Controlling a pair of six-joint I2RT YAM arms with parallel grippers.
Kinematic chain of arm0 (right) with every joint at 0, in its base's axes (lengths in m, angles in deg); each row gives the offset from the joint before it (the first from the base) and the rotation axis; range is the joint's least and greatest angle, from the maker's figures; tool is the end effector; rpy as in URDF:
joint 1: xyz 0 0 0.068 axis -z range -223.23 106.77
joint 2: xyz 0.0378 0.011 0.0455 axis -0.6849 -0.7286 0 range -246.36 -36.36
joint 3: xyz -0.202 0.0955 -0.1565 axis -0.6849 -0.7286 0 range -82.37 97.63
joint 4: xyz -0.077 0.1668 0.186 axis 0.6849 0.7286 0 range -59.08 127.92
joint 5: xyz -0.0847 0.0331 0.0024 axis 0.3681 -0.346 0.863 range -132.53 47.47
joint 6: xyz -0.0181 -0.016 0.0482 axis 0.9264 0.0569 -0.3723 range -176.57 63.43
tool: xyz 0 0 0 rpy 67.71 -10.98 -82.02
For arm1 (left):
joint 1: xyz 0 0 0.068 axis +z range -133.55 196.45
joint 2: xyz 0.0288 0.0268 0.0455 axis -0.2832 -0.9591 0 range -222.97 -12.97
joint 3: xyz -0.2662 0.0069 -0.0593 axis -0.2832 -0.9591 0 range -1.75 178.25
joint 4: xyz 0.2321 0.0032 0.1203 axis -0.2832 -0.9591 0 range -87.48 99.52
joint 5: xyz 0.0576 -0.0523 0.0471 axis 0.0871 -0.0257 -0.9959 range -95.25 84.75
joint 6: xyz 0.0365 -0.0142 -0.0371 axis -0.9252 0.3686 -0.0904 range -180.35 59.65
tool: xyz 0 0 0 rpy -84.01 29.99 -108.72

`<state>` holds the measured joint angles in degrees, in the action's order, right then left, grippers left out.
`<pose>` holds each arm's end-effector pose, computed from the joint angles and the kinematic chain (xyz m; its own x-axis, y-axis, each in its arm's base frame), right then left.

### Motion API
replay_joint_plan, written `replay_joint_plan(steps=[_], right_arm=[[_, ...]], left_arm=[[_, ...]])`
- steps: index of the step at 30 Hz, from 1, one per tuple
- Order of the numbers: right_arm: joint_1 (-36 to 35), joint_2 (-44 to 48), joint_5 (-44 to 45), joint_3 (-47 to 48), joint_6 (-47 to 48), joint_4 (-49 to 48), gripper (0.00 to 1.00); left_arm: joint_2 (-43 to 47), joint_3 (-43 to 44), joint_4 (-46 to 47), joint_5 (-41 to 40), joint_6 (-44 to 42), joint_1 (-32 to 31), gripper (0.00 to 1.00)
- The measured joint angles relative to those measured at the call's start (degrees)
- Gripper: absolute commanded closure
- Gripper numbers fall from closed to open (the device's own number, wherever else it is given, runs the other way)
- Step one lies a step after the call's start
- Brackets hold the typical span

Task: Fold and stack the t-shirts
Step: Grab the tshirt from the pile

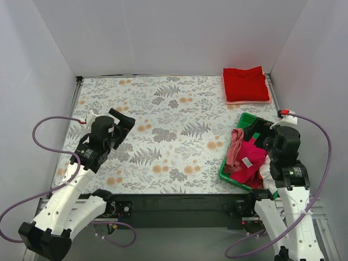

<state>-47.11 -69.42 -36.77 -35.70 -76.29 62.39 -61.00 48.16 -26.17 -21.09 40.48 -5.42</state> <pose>0.1269 0.0051 0.3400 -0.2785 0.3176 -0.9064 0.1294 0.9475 0.2923 0.1673 -0.0567 0.3176 -0.0482 -0.9988 0.0070 -0.5349 0.0199 -0.8447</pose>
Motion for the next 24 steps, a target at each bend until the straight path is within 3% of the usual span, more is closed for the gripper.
replay_joint_plan(steps=[8,11,12,14,15,20,21,24], right_arm=[[0.0,-8.8,-0.1,-7.6,0.0,1.1,0.04],[0.0,-12.6,0.9,-9.7,-0.1,1.7,0.19],[0.0,-13.2,1.2,-10.0,-0.2,1.7,0.32],[0.0,-14.4,1.9,-10.1,-0.3,1.7,0.42],[0.0,-14.7,2.4,-10.1,-0.4,1.6,0.54],[0.0,-14.2,4.7,-10.1,-1.4,1.6,0.82],[0.0,-13.7,5.0,-10.2,-1.6,1.7,0.96],[0.0,-11.3,5.5,-10.2,-2.0,1.7,0.99]], left_arm=[[4.5,-3.4,0.2,-1.7,0.3,0.0,0.03],[5.4,-4.6,0.3,-2.1,0.6,0.0,0.03],[5.4,-4.8,0.3,-2.1,0.6,0.0,0.03],[5.1,-5.1,0.4,-2.2,0.6,0.0,0.03],[5.0,-5.2,0.4,-2.2,0.6,0.0,0.03],[3.9,-5.2,0.5,-2.2,0.6,0.0,0.03],[3.8,-5.2,0.6,-2.2,0.6,0.0,0.03],[3.4,-5.3,0.7,-2.2,0.6,0.0,0.03]])
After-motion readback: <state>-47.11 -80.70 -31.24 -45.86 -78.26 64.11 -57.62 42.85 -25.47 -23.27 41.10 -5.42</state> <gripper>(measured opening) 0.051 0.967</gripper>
